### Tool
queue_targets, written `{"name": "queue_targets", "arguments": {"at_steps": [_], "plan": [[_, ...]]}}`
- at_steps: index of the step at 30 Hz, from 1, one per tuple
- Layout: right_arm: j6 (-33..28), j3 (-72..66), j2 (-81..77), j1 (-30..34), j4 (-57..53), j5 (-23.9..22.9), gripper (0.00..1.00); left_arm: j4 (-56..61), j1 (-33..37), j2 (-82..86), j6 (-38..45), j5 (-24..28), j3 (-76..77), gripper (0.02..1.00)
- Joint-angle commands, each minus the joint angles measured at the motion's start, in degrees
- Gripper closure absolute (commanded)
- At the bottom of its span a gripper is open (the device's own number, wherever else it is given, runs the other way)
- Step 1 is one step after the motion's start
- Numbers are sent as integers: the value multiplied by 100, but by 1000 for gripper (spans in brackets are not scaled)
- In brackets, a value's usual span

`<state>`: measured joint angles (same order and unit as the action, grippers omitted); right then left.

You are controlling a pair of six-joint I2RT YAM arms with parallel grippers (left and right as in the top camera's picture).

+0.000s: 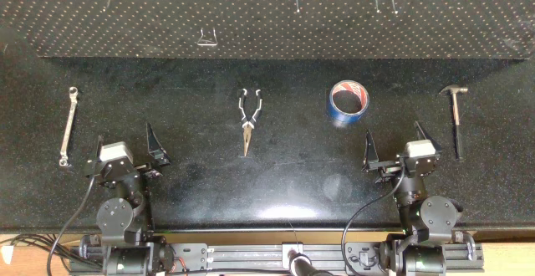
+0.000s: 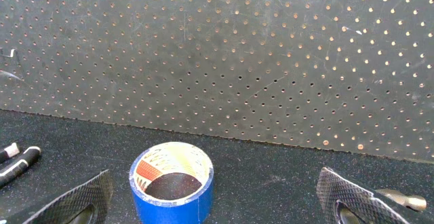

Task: Place Tools Onto Pegboard

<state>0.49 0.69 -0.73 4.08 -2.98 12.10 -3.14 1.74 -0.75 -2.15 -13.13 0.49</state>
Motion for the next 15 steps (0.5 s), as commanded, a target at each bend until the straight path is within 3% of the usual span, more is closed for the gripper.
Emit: {"name": "queue_targets", "arguments": {"at_steps": [1,11,14,15], "plan": [[-79,-46,68,24,9,-9,16,-11,13,-9,74,-146,-17,25],[-79,-46,68,24,9,-9,16,-11,13,59,74,-160,-17,25],[-79,-46,68,24,9,-9,16,-79,13,61,52,595,-17,25],[-79,-46,68,24,9,-9,16,-74,13,61,50,612,-17,25]]}}
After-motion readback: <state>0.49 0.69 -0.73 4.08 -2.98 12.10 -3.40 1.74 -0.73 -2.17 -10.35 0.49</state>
